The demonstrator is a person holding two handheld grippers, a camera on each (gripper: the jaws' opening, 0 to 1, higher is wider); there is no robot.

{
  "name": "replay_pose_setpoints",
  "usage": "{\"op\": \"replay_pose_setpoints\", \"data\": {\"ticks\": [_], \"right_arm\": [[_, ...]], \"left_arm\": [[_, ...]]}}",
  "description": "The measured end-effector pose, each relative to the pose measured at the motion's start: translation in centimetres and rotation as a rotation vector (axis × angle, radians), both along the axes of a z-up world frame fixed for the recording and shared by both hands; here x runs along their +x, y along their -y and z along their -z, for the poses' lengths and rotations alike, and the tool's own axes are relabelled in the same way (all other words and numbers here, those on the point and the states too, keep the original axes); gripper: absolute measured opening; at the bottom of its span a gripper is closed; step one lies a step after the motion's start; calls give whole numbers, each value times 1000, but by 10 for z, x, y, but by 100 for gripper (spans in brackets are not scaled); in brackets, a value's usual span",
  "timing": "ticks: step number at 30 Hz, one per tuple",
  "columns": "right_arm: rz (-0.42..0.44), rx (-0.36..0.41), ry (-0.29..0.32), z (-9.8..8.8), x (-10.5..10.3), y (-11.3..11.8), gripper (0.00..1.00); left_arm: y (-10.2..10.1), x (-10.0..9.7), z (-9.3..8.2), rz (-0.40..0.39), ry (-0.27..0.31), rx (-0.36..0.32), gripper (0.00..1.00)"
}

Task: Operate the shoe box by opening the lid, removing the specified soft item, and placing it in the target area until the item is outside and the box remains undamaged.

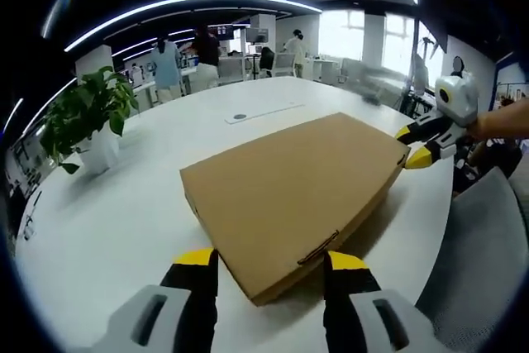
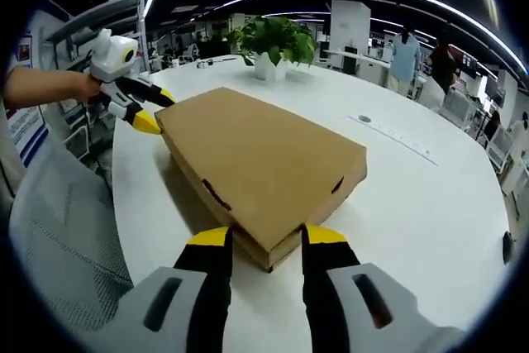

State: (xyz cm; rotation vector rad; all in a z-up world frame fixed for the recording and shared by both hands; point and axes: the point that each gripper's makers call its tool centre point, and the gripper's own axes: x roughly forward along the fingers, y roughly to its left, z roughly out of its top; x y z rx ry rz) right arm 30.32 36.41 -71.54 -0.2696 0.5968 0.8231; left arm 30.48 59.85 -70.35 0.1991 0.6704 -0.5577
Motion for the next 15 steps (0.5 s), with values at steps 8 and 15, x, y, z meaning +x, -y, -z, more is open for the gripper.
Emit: {"op": "replay_pose_setpoints", "data": {"ticks": [8,15], "right_arm": [[-3,9,-2,0,-11,-6,29],[-10,15,-1,0,-21,-14,29]], "left_arm": [[-6,-7,0,14,-14,10,50],[-15,-16,1,19,-17,10,51]]}}
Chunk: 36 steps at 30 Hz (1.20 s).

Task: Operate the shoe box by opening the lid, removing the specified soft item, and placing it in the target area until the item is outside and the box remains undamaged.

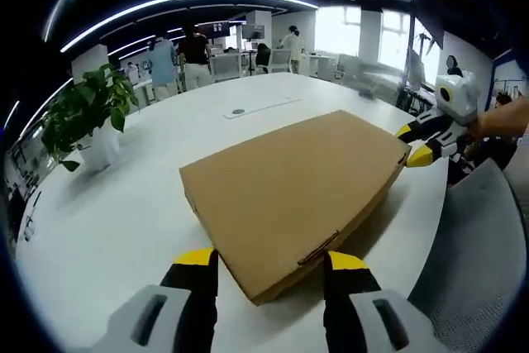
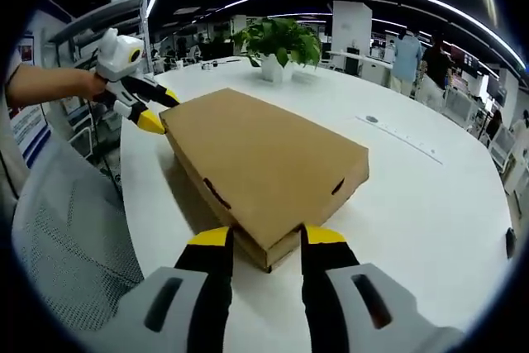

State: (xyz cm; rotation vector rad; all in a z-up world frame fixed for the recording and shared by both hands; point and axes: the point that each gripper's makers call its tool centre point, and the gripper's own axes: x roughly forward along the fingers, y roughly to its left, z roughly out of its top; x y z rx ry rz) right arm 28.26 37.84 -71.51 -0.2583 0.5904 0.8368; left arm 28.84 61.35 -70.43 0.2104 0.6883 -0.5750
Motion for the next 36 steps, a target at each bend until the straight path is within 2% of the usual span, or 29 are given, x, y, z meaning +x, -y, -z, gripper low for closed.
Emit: {"op": "replay_pose_setpoints", "data": {"ticks": [22,36], "right_arm": [[-37,20,4,-1,-26,-26,28],[-45,31,14,0,-35,-33,28]], "left_arm": [[-25,-27,0,-6,-20,17,51],[-33,-37,0,-10,-14,17,52]]}}
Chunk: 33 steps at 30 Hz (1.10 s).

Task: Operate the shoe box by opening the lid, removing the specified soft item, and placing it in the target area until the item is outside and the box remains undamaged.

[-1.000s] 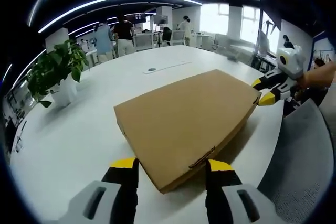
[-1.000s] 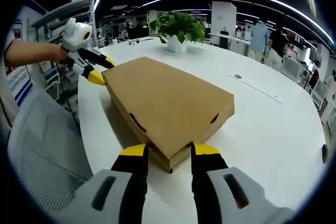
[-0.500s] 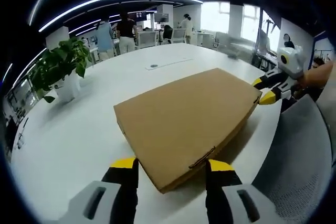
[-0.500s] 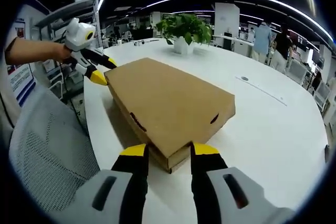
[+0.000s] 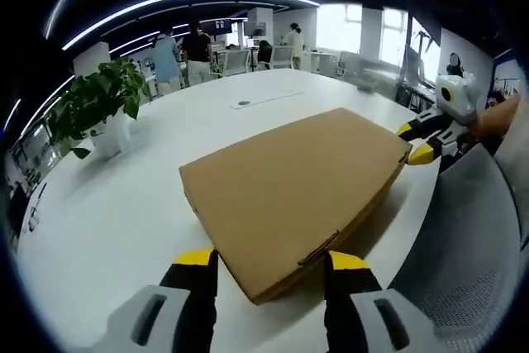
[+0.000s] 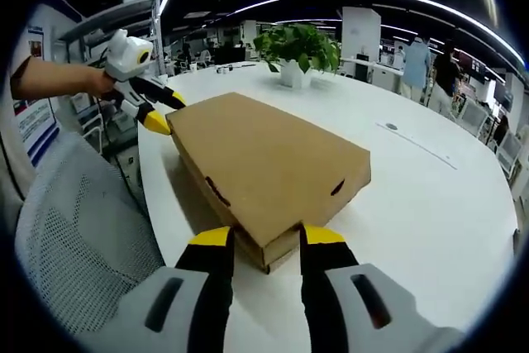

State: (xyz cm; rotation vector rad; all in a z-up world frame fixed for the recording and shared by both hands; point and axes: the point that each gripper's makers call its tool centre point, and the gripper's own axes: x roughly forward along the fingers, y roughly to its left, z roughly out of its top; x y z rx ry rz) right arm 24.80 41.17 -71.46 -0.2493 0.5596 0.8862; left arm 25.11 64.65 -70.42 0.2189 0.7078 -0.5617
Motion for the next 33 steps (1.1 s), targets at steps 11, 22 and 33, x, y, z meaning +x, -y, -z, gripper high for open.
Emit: {"op": "replay_pose_setpoints", "data": {"ticks": [11,22,33], "right_arm": [[21,15,18,0,1,0,30],[34,26,19,5,2,0,31],[46,45,3,2,2,0,31]], "left_arm": [[-1,-6,6,-41,4,1,51],[1,-10,15,-86,9,4,54],[3,-12,13,-87,10,11,56]]}}
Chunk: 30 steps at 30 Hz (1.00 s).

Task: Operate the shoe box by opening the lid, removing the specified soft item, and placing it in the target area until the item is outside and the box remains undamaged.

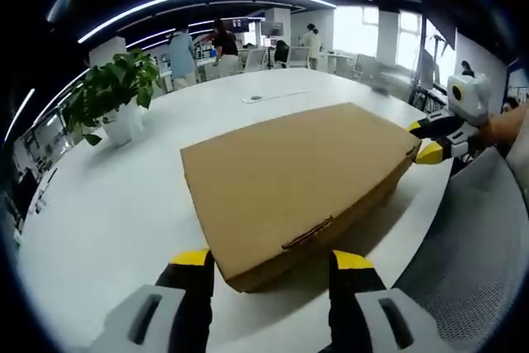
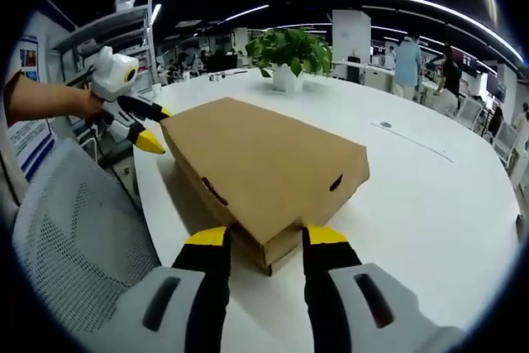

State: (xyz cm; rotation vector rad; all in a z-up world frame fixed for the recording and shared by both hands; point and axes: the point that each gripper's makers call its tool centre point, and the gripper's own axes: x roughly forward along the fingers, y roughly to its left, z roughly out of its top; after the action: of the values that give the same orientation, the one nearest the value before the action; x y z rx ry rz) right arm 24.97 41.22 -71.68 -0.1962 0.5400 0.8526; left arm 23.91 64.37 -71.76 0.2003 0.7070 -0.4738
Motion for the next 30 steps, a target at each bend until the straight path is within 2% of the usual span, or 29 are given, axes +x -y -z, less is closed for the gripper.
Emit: {"op": "replay_pose_setpoints", "data": {"ticks": [16,30], "right_arm": [[-42,10,22,-19,-8,-3,37],[-72,3,47,-42,-7,-4,38]], "left_arm": [[4,-6,-17,54,-24,9,63],[3,-5,-42,73,-6,-5,64]]}}
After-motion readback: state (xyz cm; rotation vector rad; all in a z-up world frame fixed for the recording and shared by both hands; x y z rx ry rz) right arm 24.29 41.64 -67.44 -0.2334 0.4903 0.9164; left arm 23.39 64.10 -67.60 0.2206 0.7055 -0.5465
